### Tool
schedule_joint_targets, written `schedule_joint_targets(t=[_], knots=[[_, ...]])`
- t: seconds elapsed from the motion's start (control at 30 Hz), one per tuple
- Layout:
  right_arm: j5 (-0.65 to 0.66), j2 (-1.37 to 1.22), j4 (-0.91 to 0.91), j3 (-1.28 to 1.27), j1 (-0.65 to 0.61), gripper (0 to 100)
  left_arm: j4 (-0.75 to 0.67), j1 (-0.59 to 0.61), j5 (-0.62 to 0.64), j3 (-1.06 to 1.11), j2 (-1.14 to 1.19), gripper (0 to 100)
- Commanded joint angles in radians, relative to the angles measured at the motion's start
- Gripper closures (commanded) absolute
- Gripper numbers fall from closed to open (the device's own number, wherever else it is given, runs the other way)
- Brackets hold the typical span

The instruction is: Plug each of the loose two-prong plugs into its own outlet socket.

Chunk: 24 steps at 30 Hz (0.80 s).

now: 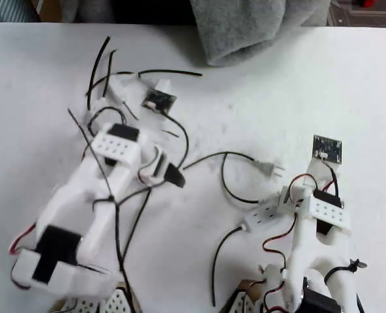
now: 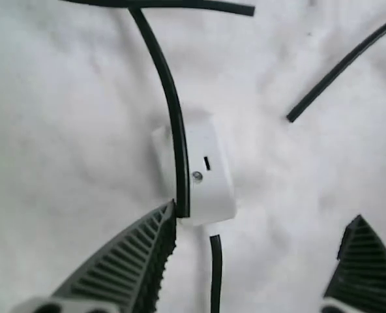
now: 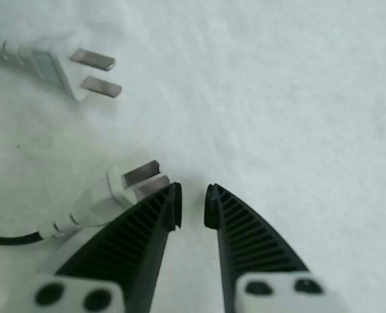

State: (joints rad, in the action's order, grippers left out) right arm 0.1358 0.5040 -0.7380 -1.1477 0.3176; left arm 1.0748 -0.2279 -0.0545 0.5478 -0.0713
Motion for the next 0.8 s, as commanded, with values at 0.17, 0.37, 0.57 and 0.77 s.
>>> schedule_joint_targets(t=[0.17,0.37,0.57,0.77], knots=[[-0.008,0.021,0.013,0.003,-0.001,92.1,-0.141,-0.053,-0.026,0.141,-0.168,62],[-0.008,0.021,0.013,0.003,-0.001,92.1,-0.229,-0.056,-0.04,0.173,-0.039,62],[-0.008,0.021,0.013,0.003,-0.001,92.1,-0.051,0.002,-0.038,0.008,0.113,62],[-0.009,0.021,0.013,0.003,-0.001,92.1,-0.026,0.054,-0.04,-0.003,0.133,62]])
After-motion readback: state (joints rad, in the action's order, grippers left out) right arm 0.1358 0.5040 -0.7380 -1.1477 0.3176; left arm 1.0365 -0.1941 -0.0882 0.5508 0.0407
